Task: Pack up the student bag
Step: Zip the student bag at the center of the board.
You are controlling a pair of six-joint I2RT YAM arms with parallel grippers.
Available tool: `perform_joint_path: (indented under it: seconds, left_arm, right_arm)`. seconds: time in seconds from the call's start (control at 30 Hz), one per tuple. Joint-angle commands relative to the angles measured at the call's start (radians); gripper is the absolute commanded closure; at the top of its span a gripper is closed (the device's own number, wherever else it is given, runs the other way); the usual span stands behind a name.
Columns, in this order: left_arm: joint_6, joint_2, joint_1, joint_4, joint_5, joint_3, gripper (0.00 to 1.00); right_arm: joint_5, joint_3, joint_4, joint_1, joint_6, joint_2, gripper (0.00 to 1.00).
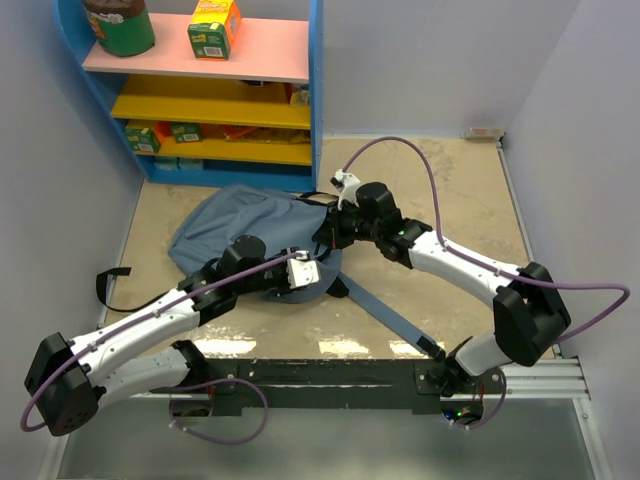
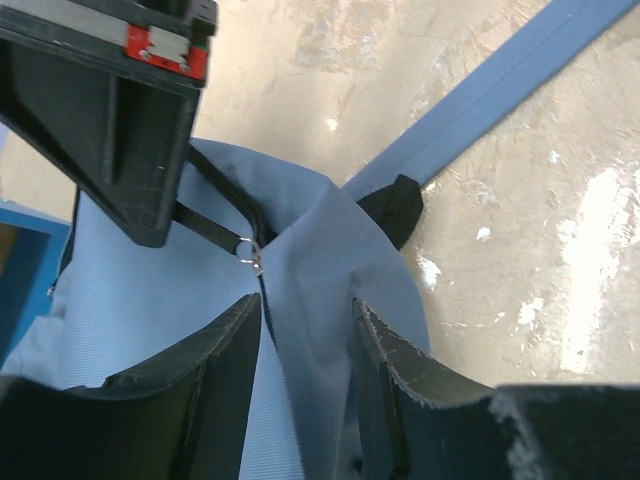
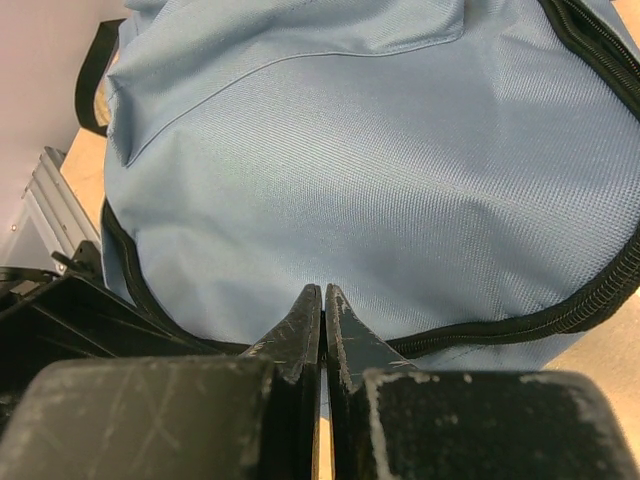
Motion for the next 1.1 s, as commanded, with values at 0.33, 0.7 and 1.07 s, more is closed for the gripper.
perform_joint_path:
  seconds: [0.33, 0.7, 1.07]
  left_arm:
    - [0.031, -0.014, -0.005, 0.076, -0.008, -0.070, 0.51]
    - [0.014, 0.006, -0.006, 0.217, -0.062, -0.106, 0.87]
    - [0.040, -0.015, -0.023, 0.073, 0.145, -0.066, 0.80]
  right_arm:
    - [-0.012, -0.015, 0.055, 0.012, 0.017, -0.076, 1.00]
    - [-0.008, -0.041, 0.060, 0.018, 0.021, -0.090, 1.00]
    - [0.009, -0.009, 0.049, 0.018, -0.005, -0.020, 1.00]
